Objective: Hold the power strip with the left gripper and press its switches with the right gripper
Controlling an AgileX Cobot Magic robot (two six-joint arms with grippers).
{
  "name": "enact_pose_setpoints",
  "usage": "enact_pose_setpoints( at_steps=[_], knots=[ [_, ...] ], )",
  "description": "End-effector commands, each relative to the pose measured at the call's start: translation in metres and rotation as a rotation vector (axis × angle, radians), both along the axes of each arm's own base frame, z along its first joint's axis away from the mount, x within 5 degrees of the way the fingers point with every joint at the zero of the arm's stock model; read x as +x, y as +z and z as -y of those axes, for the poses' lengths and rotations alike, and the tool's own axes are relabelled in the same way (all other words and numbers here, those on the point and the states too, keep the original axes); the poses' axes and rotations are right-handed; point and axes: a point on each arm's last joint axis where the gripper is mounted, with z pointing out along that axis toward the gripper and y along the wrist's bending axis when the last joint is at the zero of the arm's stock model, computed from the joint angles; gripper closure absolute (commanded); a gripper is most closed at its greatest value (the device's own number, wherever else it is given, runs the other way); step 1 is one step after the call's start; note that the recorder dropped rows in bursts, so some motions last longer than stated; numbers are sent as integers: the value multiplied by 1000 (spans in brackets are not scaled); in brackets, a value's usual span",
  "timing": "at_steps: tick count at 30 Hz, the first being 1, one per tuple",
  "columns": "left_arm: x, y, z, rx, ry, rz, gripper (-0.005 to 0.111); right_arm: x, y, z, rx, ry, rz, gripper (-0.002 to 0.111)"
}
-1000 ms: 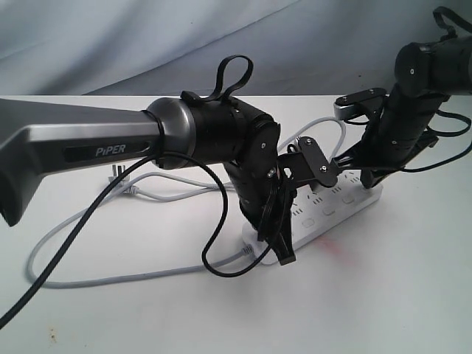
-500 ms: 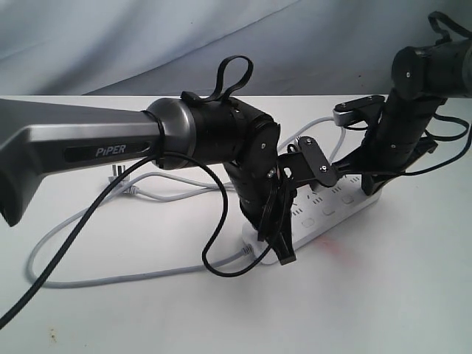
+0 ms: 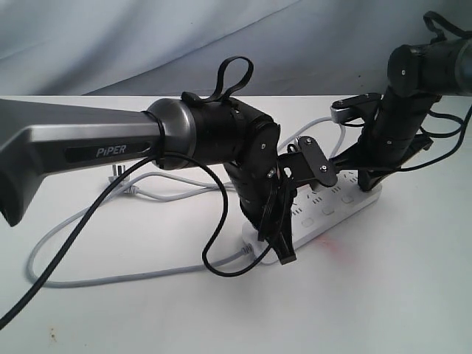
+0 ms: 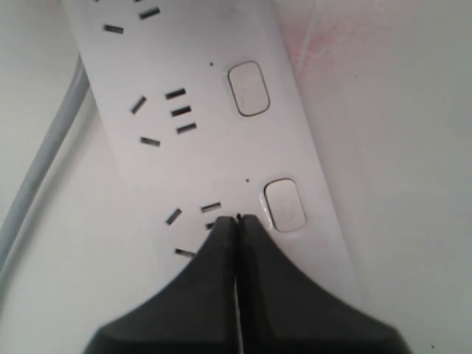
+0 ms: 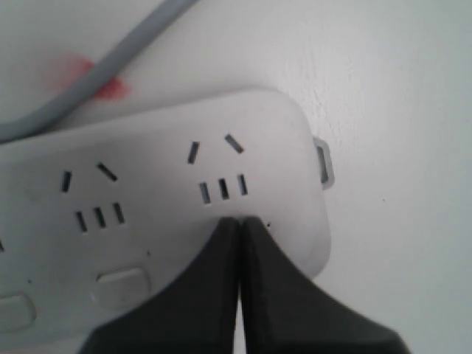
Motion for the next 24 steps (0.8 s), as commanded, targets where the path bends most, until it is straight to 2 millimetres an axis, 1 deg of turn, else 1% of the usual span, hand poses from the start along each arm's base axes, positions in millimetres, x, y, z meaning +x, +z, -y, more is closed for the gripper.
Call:
enact_pose_setpoints(
  at_steps=[1, 8, 11, 14, 17, 18, 21, 24],
  knots=[
    [-7, -30, -2, 60, 9, -71, 107, -11, -67, 6, -47, -10, -139, 108],
    [-7, -30, -2, 60, 9, -71, 107, -15, -67, 7, -56, -11, -166, 108],
    [-7, -30, -2, 60, 9, -71, 107, -14, -67, 7, -50, -10, -147, 108],
    [-7, -30, -3, 63, 8, -74, 107, -10, -51, 6, -33, -9, -90, 108],
    [-7, -30, -3, 63, 8, -74, 107, -5, -22, 4, 0, -15, 4, 108],
    [-7, -30, -3, 63, 8, -74, 107, -4, -8, 4, 12, -15, 41, 108],
    [-7, -30, -3, 66, 8, -77, 107, -3, 16, 4, 35, -15, 107, 108],
    [-7, -30, -3, 66, 8, -77, 107, -3, 31, 4, 52, -19, 156, 108]
  ],
)
